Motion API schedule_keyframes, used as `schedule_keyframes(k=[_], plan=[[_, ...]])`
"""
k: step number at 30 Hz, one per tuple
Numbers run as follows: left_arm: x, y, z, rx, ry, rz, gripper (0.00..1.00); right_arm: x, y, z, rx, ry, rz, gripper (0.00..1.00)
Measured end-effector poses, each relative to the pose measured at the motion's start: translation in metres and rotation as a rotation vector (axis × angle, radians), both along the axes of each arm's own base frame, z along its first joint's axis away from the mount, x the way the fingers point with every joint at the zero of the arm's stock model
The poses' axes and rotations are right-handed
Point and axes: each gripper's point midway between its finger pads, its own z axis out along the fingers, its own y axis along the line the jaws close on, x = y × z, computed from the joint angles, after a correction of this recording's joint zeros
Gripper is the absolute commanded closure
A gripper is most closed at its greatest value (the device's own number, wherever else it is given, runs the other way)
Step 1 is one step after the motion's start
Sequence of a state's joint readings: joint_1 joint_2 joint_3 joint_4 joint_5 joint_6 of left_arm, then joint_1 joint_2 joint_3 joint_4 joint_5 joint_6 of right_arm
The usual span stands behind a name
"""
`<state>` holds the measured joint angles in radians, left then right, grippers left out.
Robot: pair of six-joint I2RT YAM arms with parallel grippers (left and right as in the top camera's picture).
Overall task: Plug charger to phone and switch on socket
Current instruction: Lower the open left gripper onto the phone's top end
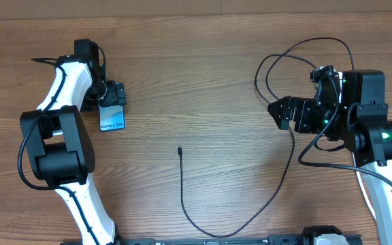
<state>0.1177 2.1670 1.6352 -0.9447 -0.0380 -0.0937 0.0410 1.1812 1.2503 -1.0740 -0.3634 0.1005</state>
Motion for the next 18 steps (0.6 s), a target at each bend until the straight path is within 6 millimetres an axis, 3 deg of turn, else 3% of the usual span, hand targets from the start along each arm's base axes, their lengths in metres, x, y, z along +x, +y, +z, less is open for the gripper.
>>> schedule_keyframes(k=[18], plan=[[0.007, -0.020, 0.000, -0.070, -0.025, -0.027, 0.04, 0.000, 0.000, 0.000, 0.000, 0.000, -0.001, 0.00]])
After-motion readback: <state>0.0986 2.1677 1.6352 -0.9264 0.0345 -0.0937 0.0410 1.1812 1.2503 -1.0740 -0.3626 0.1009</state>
